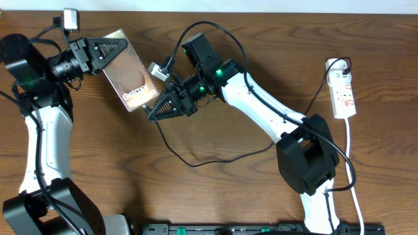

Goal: Plug charger to phone and switch on socket

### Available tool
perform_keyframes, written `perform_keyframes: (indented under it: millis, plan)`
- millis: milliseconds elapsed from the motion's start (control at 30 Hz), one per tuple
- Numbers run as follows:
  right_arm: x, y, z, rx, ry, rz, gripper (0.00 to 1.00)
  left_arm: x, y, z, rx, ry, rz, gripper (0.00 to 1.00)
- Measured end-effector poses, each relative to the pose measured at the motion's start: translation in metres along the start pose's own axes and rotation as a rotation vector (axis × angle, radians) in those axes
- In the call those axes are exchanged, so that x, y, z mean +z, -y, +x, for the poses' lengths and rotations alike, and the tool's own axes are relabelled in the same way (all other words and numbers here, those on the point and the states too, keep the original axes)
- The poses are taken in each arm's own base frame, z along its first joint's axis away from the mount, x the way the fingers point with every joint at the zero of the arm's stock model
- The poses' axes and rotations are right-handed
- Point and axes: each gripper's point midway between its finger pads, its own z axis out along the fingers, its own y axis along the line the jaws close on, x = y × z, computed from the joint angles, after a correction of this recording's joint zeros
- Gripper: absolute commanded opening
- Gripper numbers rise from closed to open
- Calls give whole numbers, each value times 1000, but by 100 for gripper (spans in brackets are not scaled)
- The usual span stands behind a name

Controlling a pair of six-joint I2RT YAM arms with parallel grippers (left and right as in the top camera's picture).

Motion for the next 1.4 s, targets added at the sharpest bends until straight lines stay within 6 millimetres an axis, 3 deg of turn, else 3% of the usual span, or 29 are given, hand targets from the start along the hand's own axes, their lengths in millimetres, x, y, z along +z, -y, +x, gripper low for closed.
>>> perform_keyframes:
  millis: [900, 1400]
  plan:
    - [-11, 3, -4, -9, 18, 17, 1, 1, -2, -3, 8, 17, -10, 7]
    - [-12, 5, -27, -30, 30, 28, 1, -2, -8, -16, 16, 88, -51, 7]
